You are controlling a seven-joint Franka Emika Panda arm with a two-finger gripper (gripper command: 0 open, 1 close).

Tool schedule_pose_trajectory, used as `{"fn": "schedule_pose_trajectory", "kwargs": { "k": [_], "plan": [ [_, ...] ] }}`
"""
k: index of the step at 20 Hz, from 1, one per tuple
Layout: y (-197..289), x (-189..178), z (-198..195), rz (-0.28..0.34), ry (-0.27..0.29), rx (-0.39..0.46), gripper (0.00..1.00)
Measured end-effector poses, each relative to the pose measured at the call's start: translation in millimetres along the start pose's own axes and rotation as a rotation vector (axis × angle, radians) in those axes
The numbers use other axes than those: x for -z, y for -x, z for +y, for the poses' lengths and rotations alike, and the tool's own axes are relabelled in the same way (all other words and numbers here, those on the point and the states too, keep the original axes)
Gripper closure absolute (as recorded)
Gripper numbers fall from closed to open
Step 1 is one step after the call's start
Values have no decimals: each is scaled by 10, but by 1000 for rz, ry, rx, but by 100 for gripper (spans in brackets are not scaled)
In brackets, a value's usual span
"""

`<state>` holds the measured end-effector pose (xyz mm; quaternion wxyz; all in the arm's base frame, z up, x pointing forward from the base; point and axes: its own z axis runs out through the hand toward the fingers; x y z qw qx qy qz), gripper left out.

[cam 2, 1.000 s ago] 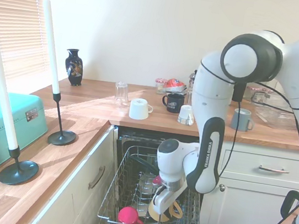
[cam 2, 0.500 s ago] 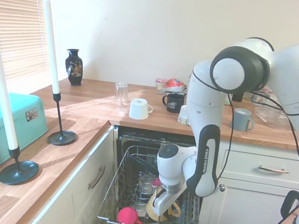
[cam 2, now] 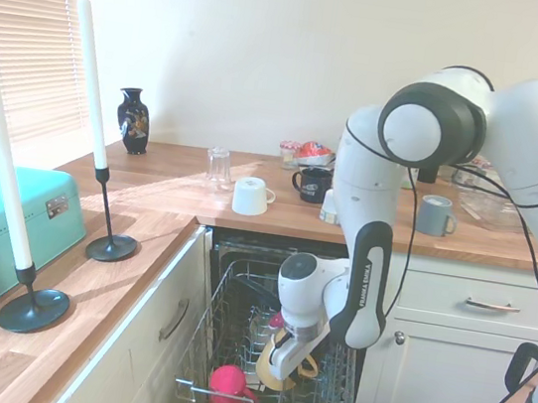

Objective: Unload the yellow mug from the dishwasher

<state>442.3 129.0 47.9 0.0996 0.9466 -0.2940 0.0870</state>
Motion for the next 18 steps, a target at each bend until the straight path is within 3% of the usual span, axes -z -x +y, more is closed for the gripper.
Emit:
{"fn": "schedule_pose_trajectory", "kwargs": {
  "k": [18],
  "plan": [
    [-167,175,-157,-35,-28,-53,100]
  ]
}}
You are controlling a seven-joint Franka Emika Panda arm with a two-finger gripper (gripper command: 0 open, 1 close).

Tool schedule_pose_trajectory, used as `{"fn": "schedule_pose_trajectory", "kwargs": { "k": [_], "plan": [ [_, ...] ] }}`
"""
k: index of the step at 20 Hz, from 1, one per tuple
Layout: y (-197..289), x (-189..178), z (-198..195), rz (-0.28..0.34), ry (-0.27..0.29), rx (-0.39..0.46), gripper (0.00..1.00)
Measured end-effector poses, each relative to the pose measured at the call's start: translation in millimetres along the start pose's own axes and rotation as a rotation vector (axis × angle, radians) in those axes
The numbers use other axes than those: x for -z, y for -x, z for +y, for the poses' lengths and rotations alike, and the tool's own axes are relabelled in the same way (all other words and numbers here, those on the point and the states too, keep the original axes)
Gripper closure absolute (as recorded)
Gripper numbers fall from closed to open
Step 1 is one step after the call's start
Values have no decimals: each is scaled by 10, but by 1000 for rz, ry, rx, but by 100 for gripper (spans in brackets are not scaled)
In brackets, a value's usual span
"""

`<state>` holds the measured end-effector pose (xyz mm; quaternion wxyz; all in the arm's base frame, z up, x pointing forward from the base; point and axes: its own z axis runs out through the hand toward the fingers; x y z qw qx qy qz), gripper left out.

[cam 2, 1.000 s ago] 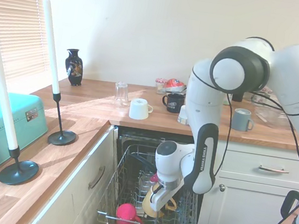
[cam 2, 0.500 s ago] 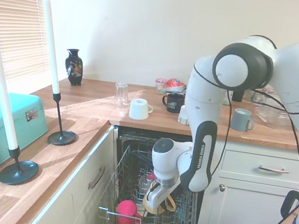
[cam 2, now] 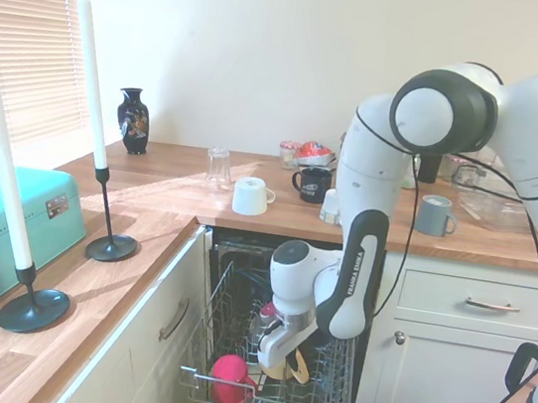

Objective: Unload the yellow mug from the dishwasher

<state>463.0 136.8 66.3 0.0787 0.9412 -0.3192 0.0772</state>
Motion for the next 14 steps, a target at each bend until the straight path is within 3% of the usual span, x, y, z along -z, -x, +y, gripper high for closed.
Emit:
{"fn": "schedule_pose_trajectory", "kwargs": {
  "k": [7,14],
  "plan": [
    [-28,114,-25,8,10,-1,100],
    [-54,875,-1,67,-20,0,100]
  ]
}}
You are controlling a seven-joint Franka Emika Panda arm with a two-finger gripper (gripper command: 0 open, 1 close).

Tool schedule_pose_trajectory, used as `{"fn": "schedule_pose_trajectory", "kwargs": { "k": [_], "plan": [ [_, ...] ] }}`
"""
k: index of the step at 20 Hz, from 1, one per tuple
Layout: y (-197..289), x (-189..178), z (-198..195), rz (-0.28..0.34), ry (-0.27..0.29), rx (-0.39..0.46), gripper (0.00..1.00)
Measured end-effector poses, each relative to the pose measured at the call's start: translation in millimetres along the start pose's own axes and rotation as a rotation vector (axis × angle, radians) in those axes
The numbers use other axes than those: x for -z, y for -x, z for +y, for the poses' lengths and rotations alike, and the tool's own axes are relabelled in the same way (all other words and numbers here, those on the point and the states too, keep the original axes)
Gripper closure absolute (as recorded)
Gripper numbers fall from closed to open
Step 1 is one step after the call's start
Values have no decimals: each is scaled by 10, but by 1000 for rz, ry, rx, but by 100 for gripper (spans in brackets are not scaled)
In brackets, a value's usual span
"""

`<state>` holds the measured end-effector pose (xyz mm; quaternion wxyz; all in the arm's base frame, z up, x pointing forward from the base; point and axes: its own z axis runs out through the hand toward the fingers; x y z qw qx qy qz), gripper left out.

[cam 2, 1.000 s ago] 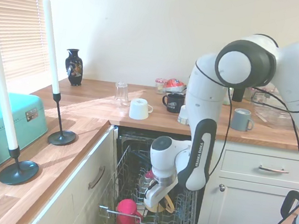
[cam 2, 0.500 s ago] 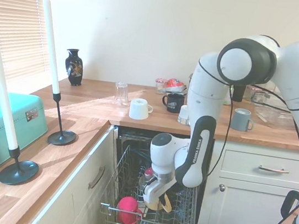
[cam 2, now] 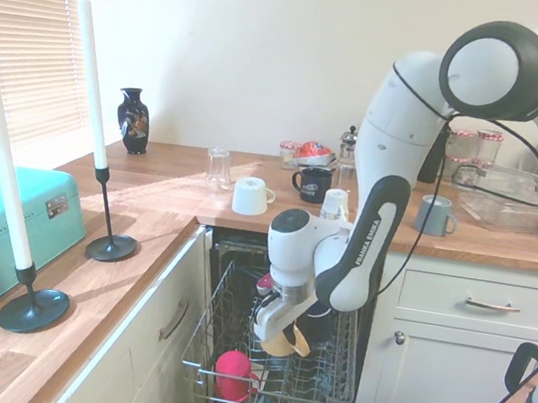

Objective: Unload the yellow mug from the dishwasher

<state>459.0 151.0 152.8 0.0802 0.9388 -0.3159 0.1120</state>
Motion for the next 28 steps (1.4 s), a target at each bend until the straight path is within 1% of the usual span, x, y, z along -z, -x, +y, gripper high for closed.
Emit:
{"fn": "schedule_pose_trajectory", "kwargs": {
  "k": [3,9,17,22,28],
  "plan": [
    [-126,287,4,31,-30,-5,100],
    [-470,639,252,63,-40,-37,100],
    [-861,1337,497,109,-85,-100,100],
    [-970,1547,831,113,-105,-149,100],
    [-940,1744,1327,106,-124,-211,100]
  ]
}}
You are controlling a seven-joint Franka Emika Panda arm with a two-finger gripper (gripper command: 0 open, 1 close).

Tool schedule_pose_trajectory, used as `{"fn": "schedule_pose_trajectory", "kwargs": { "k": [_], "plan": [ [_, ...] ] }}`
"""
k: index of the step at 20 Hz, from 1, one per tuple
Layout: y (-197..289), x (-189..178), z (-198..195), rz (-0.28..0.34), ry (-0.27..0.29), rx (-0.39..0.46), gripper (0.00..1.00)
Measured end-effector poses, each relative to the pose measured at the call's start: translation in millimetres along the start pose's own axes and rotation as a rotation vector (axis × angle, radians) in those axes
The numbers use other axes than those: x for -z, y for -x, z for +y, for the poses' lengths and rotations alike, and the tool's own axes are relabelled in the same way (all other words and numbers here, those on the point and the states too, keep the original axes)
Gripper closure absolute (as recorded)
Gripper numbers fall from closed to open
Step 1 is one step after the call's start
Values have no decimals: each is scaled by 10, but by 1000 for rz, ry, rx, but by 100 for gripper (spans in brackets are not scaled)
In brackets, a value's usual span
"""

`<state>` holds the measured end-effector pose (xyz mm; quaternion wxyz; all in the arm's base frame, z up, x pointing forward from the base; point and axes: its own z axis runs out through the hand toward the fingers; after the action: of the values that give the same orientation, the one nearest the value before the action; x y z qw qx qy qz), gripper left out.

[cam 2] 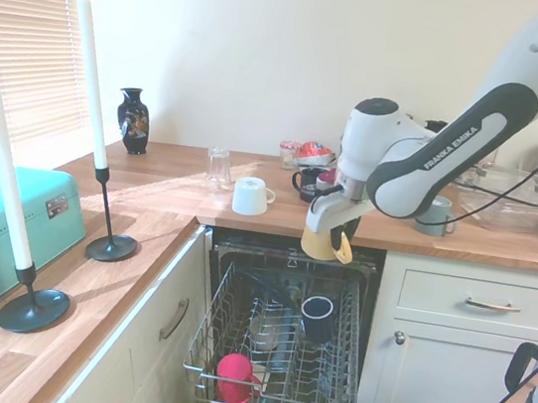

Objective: Unload the yellow mug from the dishwasher

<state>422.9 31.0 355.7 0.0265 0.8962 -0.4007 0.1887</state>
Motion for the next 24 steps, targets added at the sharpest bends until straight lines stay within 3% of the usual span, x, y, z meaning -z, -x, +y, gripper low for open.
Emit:
{"fn": "schedule_pose_trajectory", "kwargs": {
  "k": [6,17,24],
  "plan": [
    [-201,203,479,-7,9,-64,100],
    [-727,59,1163,-64,40,-127,100],
    [-1260,109,919,-71,70,-101,100]
  ]
}}
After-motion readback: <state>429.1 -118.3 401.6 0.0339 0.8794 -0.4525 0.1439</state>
